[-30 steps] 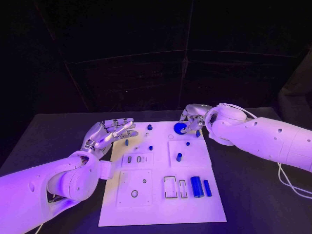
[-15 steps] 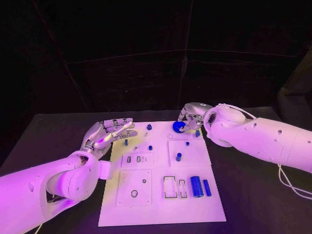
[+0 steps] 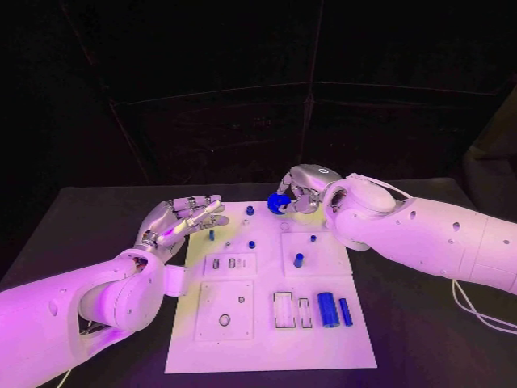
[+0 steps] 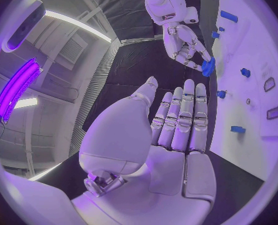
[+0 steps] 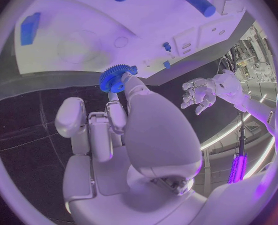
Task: Assemble the parts on the task board
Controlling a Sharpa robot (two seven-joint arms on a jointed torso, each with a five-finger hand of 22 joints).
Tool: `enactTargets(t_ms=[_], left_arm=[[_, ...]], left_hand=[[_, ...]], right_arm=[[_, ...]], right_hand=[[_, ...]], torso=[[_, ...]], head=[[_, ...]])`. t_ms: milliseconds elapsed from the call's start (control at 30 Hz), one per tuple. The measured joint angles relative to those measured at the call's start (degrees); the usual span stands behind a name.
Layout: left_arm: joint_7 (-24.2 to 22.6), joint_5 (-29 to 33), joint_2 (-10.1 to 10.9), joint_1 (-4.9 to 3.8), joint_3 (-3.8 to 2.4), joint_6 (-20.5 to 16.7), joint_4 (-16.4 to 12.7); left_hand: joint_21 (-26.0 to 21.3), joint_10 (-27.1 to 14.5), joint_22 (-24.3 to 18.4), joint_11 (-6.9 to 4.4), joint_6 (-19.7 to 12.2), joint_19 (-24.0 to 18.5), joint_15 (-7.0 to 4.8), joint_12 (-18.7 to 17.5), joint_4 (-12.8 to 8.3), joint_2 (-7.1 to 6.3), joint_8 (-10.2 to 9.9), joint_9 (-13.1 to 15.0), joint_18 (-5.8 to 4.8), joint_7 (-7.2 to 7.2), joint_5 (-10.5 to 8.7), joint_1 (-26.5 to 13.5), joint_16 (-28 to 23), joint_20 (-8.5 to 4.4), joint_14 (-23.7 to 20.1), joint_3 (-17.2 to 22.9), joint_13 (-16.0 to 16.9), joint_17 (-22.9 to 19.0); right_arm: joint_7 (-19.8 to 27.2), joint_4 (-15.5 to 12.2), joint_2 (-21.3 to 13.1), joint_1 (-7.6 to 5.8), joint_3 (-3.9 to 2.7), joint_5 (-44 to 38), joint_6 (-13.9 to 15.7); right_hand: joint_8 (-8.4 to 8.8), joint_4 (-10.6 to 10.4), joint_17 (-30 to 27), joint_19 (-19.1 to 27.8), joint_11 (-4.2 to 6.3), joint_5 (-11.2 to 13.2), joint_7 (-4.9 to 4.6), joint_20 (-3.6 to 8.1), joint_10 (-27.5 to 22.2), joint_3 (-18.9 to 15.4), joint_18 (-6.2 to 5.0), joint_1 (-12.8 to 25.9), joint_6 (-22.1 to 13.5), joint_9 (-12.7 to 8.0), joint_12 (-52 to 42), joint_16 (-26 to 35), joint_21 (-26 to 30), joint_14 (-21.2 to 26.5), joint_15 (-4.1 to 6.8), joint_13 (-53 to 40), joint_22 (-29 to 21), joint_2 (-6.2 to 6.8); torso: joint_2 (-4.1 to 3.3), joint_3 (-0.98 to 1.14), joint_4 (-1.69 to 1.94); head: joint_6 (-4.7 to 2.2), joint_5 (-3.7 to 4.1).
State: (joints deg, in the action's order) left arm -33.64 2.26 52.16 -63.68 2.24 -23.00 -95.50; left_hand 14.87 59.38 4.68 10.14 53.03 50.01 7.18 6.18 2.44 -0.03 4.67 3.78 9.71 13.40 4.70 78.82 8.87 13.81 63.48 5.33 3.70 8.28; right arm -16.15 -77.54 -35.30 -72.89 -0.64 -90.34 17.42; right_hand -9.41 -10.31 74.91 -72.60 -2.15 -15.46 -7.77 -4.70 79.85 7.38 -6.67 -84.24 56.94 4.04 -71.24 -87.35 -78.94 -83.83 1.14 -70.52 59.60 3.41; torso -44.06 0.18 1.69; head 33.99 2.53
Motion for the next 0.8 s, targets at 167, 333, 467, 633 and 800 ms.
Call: enactTargets(t_ms=[167,333,467,633,800], left_arm=[[0.00,0.00,0.05,0.00,0.00,0.00,-0.06],[0.00,0.00,0.07,-0.02,0.00,0.00,-0.09],[0.00,0.00,0.07,-0.02,0.00,0.00,-0.06],[0.00,0.00,-0.16,-0.03,0.00,0.00,0.03],[0.00,0.00,-0.29,-0.03,0.00,-0.01,0.10]], left_hand=[[0.00,0.00,0.00,0.00,0.00,0.00,0.00,0.00,0.00,0.00,0.00,0.00,0.00,0.00,0.00,0.00,0.00,0.00,0.00,0.00,0.00,0.05],[0.00,0.00,0.00,0.00,0.00,0.00,0.00,0.00,0.00,0.00,0.00,0.00,0.00,0.00,0.00,0.00,0.00,0.00,0.00,0.00,0.00,0.04],[0.00,0.00,0.01,0.00,0.00,0.00,0.00,0.01,0.00,0.00,0.00,0.00,0.00,0.00,0.00,0.00,0.00,0.00,0.00,0.00,0.00,0.04],[0.00,0.00,-0.03,0.00,0.00,0.00,0.00,0.01,-0.16,0.00,0.00,0.00,0.00,0.00,0.00,0.00,0.00,0.00,0.00,-0.16,0.00,0.04],[0.00,0.00,-0.05,0.00,0.00,0.00,0.00,0.01,-0.16,0.00,0.00,0.00,0.00,0.00,0.00,0.00,0.00,0.00,0.00,-0.16,0.00,0.04]], right_arm=[[-0.30,0.72,3.08,0.00,0.24,-0.35,0.01],[-0.32,2.20,5.55,0.16,0.49,-0.55,-0.31],[-0.32,3.30,7.33,0.41,0.86,-0.62,-0.73],[-0.17,4.42,8.83,0.69,1.42,-0.69,-1.46],[-0.09,5.20,9.65,0.78,1.56,-0.78,-2.22]], right_hand=[[0.30,0.00,0.00,0.00,0.00,0.00,0.07,0.00,0.00,0.65,0.00,0.43,0.07,-0.17,0.00,0.00,0.00,0.00,0.00,-0.01,0.00,0.19],[0.47,0.01,0.00,0.00,0.00,0.00,0.09,0.00,0.00,1.03,0.00,0.43,0.08,-0.17,0.00,0.00,0.00,0.00,0.00,-0.03,-0.01,0.20],[0.67,0.14,0.00,0.00,0.00,0.00,0.10,0.00,0.00,1.21,0.00,0.43,0.08,-0.17,0.00,0.00,0.00,0.00,0.00,-0.03,-0.01,0.20],[0.92,0.06,-0.01,0.00,-0.13,0.01,0.12,0.00,-0.14,1.62,0.00,0.58,0.08,-0.17,0.25,0.00,0.00,0.00,0.00,0.08,-0.01,0.35],[0.87,0.17,-0.01,0.01,-0.22,0.02,0.15,0.00,-0.23,2.09,0.00,0.69,0.02,-0.17,0.53,0.01,0.00,0.00,0.00,0.41,-0.01,0.46]], torso=[[-0.02,-0.01,0.10],[-0.04,-0.02,0.13],[-0.06,-0.02,0.09],[-0.08,0.03,-0.01],[-0.08,0.12,-0.12]], head=[[0.26,-0.44],[0.52,-0.89],[0.62,-1.20],[0.77,-1.40],[0.92,-1.52]])
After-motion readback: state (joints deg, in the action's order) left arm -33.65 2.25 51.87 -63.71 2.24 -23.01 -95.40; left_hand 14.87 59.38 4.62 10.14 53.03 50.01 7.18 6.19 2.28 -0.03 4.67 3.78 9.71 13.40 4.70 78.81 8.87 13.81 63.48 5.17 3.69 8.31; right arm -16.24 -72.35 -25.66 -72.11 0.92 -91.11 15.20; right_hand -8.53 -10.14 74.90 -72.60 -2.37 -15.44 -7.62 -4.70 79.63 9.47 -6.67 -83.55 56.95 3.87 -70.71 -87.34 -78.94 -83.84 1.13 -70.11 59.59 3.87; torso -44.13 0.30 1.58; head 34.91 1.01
